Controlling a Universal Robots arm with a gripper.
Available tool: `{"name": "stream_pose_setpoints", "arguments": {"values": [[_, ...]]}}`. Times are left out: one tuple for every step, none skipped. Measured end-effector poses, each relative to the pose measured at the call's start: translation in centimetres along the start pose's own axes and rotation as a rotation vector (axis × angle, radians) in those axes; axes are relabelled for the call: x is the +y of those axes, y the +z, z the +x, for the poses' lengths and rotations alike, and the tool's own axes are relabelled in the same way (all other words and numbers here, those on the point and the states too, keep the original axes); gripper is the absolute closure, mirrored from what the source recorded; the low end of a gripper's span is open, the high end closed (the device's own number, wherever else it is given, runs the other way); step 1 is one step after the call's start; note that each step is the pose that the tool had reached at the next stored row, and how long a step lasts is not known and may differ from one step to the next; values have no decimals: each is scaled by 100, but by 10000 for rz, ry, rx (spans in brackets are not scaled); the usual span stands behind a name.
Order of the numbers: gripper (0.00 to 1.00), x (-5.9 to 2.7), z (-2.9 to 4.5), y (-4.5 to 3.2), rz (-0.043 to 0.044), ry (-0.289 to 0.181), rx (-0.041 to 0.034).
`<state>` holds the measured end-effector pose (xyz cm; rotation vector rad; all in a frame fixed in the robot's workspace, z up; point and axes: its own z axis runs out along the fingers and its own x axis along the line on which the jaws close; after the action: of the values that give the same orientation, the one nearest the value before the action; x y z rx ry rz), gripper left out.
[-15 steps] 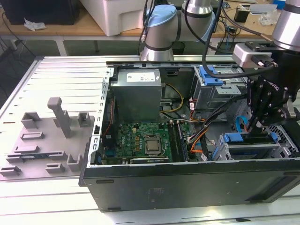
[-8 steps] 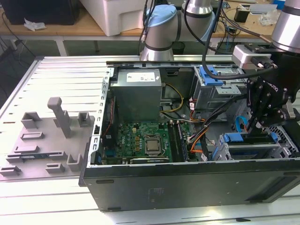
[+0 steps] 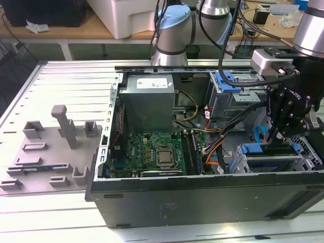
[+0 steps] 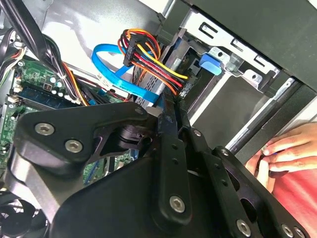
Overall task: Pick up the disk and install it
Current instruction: 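Insert the second disk wire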
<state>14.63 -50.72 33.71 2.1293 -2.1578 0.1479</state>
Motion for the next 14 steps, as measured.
{"name": "stream_pose_setpoints", "arguments": {"values": [[84, 0, 1, 0, 0, -1, 0], [84, 0, 2, 1, 0, -2, 0], [84, 0, 3, 2, 0, -3, -1], [84, 0, 4, 3, 1, -5, -2], [84, 0, 4, 3, 1, -5, -1], [84, 0, 5, 3, 1, -5, -2], [84, 0, 5, 3, 1, -5, -2], [84, 0, 5, 3, 1, -6, -2], [84, 0, 5, 3, 1, -6, -2], [84, 0, 5, 3, 1, -6, -2], [84, 0, 5, 3, 1, -6, -2], [84, 0, 5, 3, 1, -7, -2], [84, 0, 5, 3, 2, -7, -2], [84, 0, 5, 3, 1, -7, -2]]}}
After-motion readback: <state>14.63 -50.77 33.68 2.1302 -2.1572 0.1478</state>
